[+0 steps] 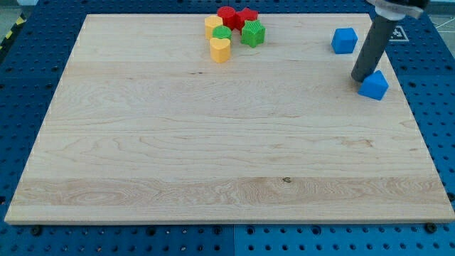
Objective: Move the blue triangle slightly down
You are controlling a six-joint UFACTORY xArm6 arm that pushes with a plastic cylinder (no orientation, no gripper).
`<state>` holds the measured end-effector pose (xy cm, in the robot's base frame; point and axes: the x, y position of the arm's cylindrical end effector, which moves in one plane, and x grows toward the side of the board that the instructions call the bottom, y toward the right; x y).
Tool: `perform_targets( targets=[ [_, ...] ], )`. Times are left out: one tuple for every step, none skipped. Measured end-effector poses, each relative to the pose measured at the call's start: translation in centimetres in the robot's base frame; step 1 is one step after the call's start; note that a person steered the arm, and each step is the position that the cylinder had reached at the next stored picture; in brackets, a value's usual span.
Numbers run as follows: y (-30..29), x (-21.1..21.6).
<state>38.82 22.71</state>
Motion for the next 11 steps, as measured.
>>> perform_targets(
  targets=[
    [-0.2,3.5],
    [-0.7,6.7],
    [-1.7,5.4],
    [-2.1,-1.2],
    [1.3,-2.2],
    [2.1,-2.0],
    [2.1,-1.8],
    [2.1,0.3],
    [2.1,4.1],
    [2.1,7.1],
    [2.1,9.7]
  ],
)
